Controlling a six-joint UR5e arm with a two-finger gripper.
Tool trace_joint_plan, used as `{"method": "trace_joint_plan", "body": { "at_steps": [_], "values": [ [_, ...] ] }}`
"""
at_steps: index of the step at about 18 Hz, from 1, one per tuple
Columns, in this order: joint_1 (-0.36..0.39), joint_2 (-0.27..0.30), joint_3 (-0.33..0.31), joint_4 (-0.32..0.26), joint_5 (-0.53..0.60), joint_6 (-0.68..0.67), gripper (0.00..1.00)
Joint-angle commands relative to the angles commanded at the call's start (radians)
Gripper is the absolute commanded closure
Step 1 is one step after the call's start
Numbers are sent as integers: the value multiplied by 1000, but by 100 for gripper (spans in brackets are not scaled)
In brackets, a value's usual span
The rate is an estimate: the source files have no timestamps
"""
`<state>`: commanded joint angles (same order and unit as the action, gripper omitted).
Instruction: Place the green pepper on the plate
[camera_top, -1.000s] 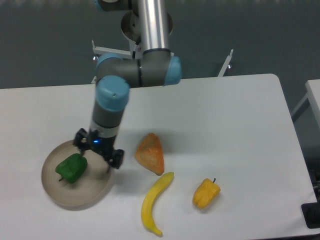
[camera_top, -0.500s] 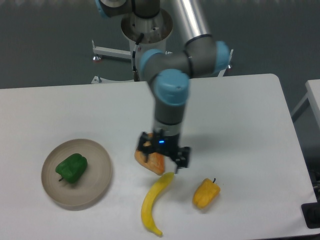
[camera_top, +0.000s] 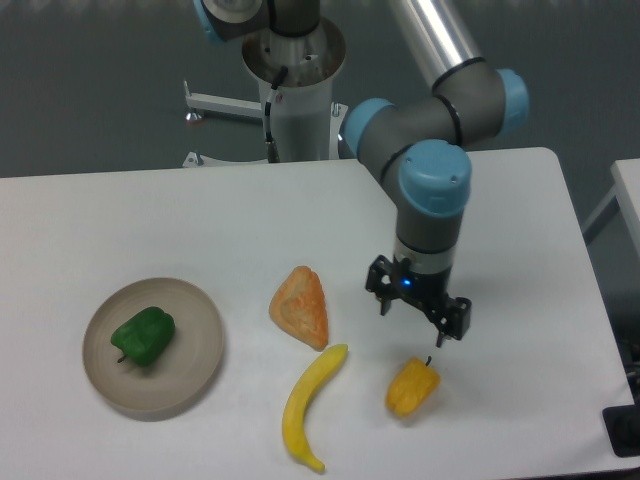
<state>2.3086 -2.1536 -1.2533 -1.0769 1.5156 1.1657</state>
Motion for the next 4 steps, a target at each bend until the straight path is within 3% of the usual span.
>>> {"method": "trace_joint_plan", "body": {
  "at_steps": [4],
  "values": [
    [3, -18, 14, 9, 0, 22, 0]
  ]
}}
